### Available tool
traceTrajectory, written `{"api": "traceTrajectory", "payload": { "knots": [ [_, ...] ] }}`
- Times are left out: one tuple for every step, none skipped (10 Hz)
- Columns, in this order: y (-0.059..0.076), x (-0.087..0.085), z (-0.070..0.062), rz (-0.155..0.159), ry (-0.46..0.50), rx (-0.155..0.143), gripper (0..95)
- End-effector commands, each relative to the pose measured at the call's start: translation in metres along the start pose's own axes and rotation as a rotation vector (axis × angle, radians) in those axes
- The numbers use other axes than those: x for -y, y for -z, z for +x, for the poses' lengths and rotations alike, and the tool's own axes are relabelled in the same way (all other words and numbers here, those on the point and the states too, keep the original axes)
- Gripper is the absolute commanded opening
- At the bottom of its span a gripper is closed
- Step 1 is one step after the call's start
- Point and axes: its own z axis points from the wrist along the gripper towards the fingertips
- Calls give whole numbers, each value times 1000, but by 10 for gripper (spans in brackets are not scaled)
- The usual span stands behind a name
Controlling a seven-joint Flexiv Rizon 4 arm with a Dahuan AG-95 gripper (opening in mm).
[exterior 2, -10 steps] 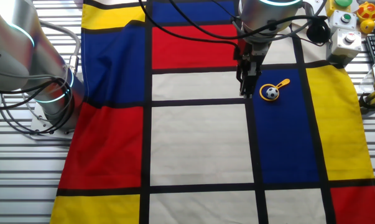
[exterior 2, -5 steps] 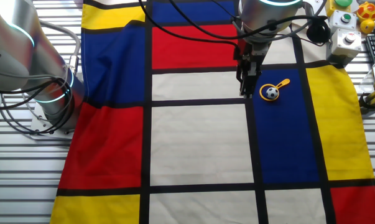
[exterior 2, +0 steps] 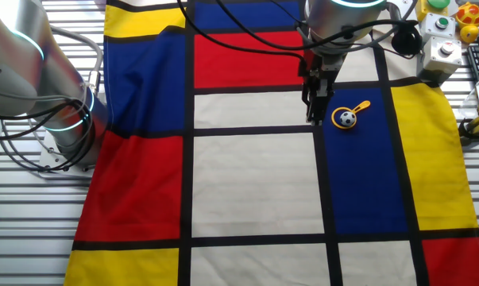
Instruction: Remove the bubble ring from the ball
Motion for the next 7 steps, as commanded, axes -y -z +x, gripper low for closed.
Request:
{"api": "traceTrajectory", "payload": {
  "knots": [
    [0, 0, 0, 0, 0, 0, 950],
    [0, 0, 0, -45, 298, -8, 0],
    [0, 0, 0, -45, 299, -11, 0],
    [0, 0, 0, -45, 300, -12, 0],
    [0, 0, 0, -45, 299, -13, 0],
    [0, 0, 0, -44, 296, -14, 0],
    [0, 0, 0, -45, 295, -17, 0]
  ]
}}
